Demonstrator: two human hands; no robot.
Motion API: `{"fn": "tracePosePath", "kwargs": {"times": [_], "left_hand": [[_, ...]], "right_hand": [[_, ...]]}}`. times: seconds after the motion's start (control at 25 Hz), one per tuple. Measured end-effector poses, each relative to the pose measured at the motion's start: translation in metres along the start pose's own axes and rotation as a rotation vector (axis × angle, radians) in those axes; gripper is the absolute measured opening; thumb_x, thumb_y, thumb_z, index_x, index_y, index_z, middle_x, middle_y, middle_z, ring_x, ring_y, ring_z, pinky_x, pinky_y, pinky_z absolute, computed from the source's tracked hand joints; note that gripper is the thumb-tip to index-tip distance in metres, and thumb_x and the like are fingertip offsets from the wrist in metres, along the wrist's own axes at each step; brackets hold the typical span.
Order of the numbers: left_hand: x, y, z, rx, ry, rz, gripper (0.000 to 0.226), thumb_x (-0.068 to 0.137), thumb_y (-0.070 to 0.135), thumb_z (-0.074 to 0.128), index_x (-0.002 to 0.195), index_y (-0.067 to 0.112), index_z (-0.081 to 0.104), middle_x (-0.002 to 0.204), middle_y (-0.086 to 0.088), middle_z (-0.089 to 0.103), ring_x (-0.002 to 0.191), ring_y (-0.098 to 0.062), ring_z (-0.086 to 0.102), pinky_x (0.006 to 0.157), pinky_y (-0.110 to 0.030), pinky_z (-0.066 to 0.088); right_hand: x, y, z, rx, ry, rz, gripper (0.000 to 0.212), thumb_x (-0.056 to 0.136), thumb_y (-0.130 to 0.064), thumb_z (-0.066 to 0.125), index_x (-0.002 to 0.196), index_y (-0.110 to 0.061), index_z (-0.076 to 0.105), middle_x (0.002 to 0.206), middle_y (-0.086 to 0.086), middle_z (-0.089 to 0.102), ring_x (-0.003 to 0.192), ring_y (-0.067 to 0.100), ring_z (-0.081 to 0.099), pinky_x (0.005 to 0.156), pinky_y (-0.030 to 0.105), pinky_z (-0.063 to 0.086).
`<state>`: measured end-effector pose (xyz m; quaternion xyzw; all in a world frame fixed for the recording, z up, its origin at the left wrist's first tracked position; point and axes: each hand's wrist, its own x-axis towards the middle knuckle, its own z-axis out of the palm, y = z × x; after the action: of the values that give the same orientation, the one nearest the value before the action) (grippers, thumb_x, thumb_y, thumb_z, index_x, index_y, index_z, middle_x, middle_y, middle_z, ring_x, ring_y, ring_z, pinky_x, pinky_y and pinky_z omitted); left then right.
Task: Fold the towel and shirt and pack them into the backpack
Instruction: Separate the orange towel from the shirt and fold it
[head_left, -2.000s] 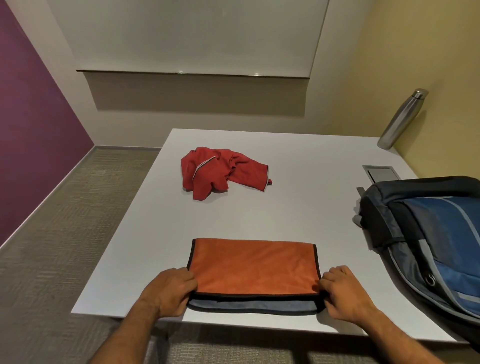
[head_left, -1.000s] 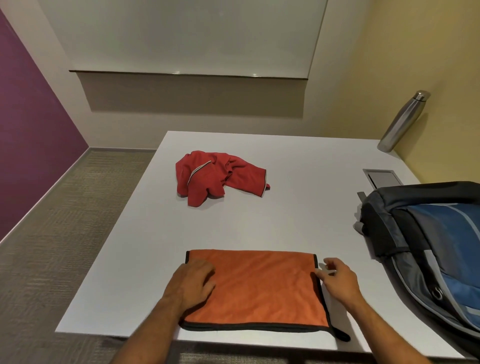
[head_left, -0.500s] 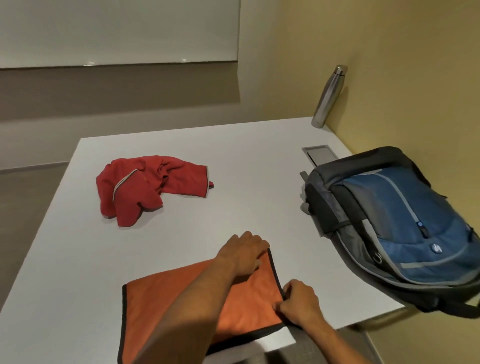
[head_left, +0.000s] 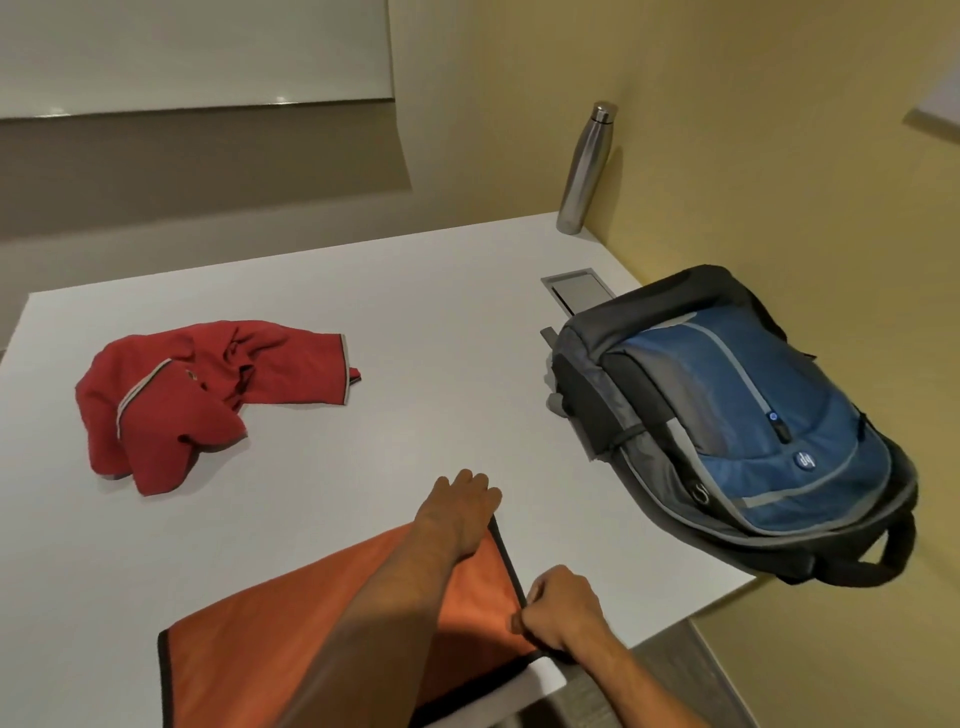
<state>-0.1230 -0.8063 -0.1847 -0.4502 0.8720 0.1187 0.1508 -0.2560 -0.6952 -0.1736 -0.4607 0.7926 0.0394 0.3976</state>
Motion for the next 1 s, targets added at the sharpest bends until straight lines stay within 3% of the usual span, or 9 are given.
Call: {"fn": "tracePosePath", "kwargs": {"times": [0.08, 0.16, 0.32, 0.52, 0.6, 0.68, 0.84, 1.0], "left_hand": [[0.003, -0.001, -0.004, -0.011, 0.047, 0.006, 0.032, 0.087, 0.003, 0.052, 0.116, 0.015, 0.055, 0.122, -0.006, 0.048, 0.114, -0.025, 0.042, 0.088, -0.036, 0.034], [0.005, -0.001, -0.011, -0.053, 0.114, 0.01, 0.028, 0.084, 0.002, 0.055, 0.107, 0.016, 0.06, 0.114, -0.004, 0.051, 0.108, -0.024, 0.045, 0.08, -0.032, 0.031], [0.008, 0.004, -0.037, -0.375, 0.184, -0.087, 0.019, 0.079, 0.009, 0.064, 0.093, 0.022, 0.068, 0.096, 0.003, 0.064, 0.087, -0.018, 0.058, 0.07, -0.028, 0.04], [-0.006, 0.004, -0.061, -0.794, 0.227, -0.209, 0.022, 0.076, 0.014, 0.063, 0.091, 0.024, 0.076, 0.091, 0.009, 0.068, 0.091, -0.015, 0.063, 0.082, -0.03, 0.054], [-0.014, -0.001, -0.066, -0.935, 0.256, -0.264, 0.014, 0.079, 0.028, 0.07, 0.09, 0.022, 0.077, 0.095, 0.009, 0.07, 0.092, -0.012, 0.064, 0.081, -0.028, 0.054], [-0.024, -0.006, -0.069, -1.029, 0.295, -0.325, 0.026, 0.074, 0.043, 0.08, 0.085, 0.02, 0.076, 0.092, 0.01, 0.069, 0.09, -0.01, 0.064, 0.077, -0.027, 0.052], [-0.054, -0.022, -0.067, -1.118, 0.305, -0.422, 0.012, 0.067, 0.018, 0.083, 0.075, 0.018, 0.074, 0.081, 0.008, 0.072, 0.081, -0.013, 0.069, 0.081, -0.037, 0.06], [-0.096, -0.053, -0.063, -1.185, 0.303, -0.511, 0.014, 0.07, -0.001, 0.073, 0.077, 0.01, 0.073, 0.082, -0.003, 0.072, 0.073, -0.021, 0.071, 0.066, -0.04, 0.063]], "right_hand": [[0.0, 0.001, -0.003, 0.01, 0.005, -0.012, 0.014, 0.069, -0.018, 0.074, 0.081, -0.013, 0.072, 0.079, 0.0, 0.071, 0.069, 0.009, 0.064, 0.057, 0.018, 0.052], [-0.002, 0.005, -0.009, 0.032, 0.033, -0.039, 0.006, 0.071, -0.012, 0.067, 0.074, -0.016, 0.066, 0.076, -0.002, 0.069, 0.067, 0.008, 0.062, 0.053, 0.016, 0.048], [-0.008, 0.021, -0.029, 0.104, 0.137, -0.105, 0.016, 0.066, -0.008, 0.069, 0.068, -0.021, 0.059, 0.07, -0.004, 0.067, 0.065, 0.008, 0.062, 0.052, 0.018, 0.046], [-0.029, 0.027, -0.057, 0.109, 0.216, -0.201, 0.018, 0.062, -0.009, 0.073, 0.066, -0.02, 0.06, 0.067, -0.004, 0.067, 0.062, 0.006, 0.06, 0.051, 0.014, 0.043], [-0.041, 0.023, -0.06, 0.138, 0.203, -0.241, 0.018, 0.06, -0.007, 0.074, 0.066, -0.02, 0.062, 0.067, -0.003, 0.066, 0.061, 0.006, 0.059, 0.051, 0.015, 0.045], [-0.056, 0.012, -0.058, 0.161, 0.163, -0.282, 0.02, 0.06, -0.006, 0.075, 0.068, -0.02, 0.064, 0.068, -0.003, 0.066, 0.062, 0.008, 0.058, 0.052, 0.015, 0.045], [-0.089, -0.023, -0.041, 0.161, 0.022, -0.365, 0.022, 0.063, -0.001, 0.074, 0.069, -0.019, 0.062, 0.069, -0.004, 0.063, 0.066, 0.012, 0.058, 0.056, 0.019, 0.044], [-0.104, -0.053, -0.007, 0.126, -0.078, -0.423, 0.023, 0.065, -0.002, 0.074, 0.078, -0.019, 0.064, 0.076, -0.004, 0.065, 0.073, 0.012, 0.062, 0.056, 0.014, 0.043]]}}
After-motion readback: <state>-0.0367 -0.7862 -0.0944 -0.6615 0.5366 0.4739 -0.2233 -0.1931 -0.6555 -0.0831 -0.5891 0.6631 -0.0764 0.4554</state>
